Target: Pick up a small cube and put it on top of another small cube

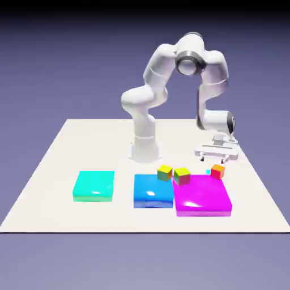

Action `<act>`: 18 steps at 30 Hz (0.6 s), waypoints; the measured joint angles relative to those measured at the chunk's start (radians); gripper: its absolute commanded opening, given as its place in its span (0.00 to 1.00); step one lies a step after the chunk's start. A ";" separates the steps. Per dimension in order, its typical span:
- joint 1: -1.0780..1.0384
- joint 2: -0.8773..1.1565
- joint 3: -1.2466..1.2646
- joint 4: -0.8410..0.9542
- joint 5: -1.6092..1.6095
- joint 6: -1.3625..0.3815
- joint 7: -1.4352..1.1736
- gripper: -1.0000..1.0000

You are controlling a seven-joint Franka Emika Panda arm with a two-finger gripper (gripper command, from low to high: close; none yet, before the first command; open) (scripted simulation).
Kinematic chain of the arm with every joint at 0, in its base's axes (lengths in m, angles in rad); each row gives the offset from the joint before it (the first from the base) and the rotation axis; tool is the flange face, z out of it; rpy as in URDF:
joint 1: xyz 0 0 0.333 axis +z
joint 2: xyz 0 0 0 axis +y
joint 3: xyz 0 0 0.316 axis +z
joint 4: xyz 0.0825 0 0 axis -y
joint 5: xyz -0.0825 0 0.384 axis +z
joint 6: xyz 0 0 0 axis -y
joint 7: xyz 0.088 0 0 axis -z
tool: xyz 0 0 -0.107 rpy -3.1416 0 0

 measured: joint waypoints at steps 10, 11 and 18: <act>-0.040 0.213 -0.063 -0.049 -0.265 -0.049 0.006 0.50; -0.053 0.219 -0.097 -0.042 -0.308 -0.031 0.000 0.50; -0.037 0.194 -0.003 -0.054 -0.146 -0.075 -0.006 0.00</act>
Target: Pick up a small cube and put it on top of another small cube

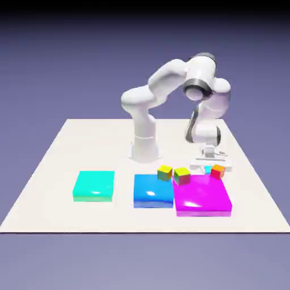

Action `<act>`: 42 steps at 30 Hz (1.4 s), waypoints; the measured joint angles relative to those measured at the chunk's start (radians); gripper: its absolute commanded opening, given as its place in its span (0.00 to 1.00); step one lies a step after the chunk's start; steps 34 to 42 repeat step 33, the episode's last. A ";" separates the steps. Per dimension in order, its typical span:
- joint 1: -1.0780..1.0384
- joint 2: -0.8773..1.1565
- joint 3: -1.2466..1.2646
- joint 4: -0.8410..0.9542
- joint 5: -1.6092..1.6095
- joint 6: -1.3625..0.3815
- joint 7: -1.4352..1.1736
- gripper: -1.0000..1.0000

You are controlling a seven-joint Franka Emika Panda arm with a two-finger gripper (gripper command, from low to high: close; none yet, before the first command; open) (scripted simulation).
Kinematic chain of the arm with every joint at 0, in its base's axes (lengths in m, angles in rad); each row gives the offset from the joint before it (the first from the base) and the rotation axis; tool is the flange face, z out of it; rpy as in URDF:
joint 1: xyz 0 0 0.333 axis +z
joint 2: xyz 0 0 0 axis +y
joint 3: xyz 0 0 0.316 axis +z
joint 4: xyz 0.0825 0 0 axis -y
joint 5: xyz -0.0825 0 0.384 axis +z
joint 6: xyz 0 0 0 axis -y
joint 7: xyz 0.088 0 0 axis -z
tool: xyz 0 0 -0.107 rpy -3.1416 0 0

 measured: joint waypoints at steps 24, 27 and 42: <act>-0.783 0.170 0.284 0.669 0.869 -0.396 0.230 0.00; -0.792 0.178 0.293 0.631 0.832 -0.393 0.273 0.00; -0.883 0.169 0.286 0.510 0.797 -0.334 0.289 1.00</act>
